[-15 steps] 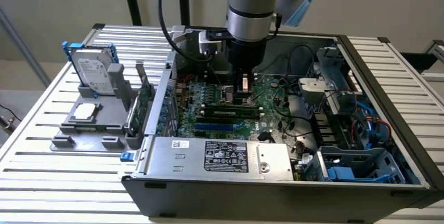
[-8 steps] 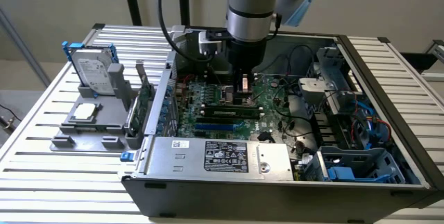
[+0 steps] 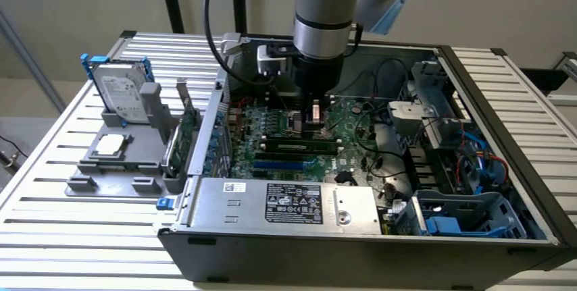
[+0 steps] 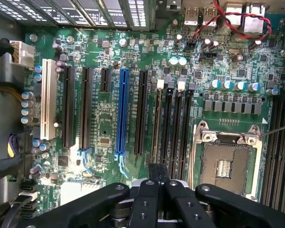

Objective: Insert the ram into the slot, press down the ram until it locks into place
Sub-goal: 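Press down the ram until it locks into place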

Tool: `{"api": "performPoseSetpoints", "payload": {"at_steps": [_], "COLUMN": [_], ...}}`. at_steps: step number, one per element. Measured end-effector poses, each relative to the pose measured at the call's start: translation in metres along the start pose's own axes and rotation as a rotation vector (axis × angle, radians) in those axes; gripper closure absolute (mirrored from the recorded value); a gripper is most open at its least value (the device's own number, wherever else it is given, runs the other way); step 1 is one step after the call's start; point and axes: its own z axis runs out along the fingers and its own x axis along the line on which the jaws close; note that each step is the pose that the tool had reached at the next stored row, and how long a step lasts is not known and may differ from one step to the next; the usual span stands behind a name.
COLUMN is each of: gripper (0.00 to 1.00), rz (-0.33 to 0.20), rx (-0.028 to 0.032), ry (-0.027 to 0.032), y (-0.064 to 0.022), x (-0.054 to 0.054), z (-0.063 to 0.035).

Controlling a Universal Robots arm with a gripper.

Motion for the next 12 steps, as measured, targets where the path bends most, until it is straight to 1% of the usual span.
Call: {"api": "performPoseSetpoints", "payload": {"at_steps": [8,11,12], "gripper": [0.89,0.89,0.89], "rz": [0.016,0.020,0.021], "rx": [-0.0041,-0.0057,-0.0058], "ry": [0.0040,0.0067,0.0064], "y": [0.0000,-0.0001,0.0000], "x": [-0.002,-0.002,-0.002], "z": [0.0111,0.0146,0.0161]}}
